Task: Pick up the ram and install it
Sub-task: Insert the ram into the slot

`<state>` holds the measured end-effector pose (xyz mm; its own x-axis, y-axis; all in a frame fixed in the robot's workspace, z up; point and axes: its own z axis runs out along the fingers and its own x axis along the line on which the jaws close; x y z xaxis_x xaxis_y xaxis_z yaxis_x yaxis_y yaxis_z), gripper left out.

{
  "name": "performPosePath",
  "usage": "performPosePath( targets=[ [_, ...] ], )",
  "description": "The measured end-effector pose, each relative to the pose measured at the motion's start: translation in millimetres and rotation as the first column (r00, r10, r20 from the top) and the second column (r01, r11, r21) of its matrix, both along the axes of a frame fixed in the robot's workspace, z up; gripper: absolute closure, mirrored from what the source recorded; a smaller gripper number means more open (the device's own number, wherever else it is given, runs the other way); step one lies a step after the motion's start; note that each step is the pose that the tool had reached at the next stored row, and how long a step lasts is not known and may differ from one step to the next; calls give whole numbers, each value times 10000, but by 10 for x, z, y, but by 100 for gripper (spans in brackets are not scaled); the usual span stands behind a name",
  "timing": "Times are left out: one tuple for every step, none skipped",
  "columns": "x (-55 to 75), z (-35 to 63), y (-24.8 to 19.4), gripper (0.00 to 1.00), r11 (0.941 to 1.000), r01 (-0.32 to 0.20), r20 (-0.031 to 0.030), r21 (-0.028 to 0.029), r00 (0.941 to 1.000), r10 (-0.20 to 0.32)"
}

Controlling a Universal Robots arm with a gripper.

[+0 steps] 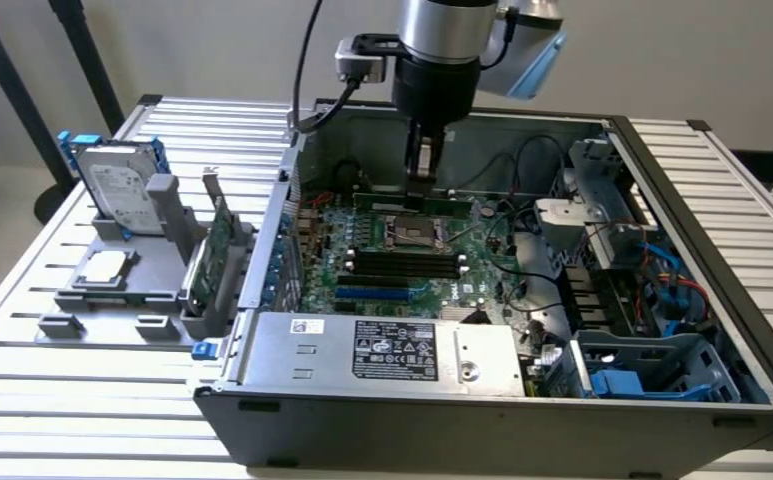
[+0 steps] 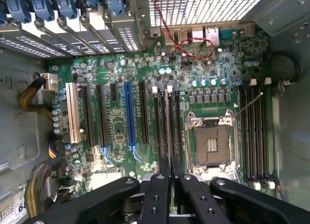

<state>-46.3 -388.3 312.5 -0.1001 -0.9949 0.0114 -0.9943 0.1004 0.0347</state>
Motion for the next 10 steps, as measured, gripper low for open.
performPosePath(
  targets=[
    [0, -18, -6, 87, 10000, -1, 0, -1, 10000, 1],
    [0, -37, -11, 87, 10000, -2, 0, 0, 10000, 2],
    [0, -54, -15, 87, 10000, -1, 0, 0, 10000, 1],
    [0, -72, -20, 87, 10000, -1, 0, 0, 10000, 1],
    [0, -90, -23, 87, 10000, -1, 0, -1, 10000, 1],
    [0, -108, -27, 87, 10000, -1, 0, -1, 10000, 1],
    [0, -127, -29, 87, 10000, -2, 0, 1, 10000, 2],
    [0, -145, -31, 87, 10000, -1, 0, -1, 10000, 1],
    [0, -163, -33, 87, 10000, -2, 1, 1, 10000, 2],
    [0, -181, -34, 87, 10000, -2, 0, 0, 10000, 2]
  ],
)
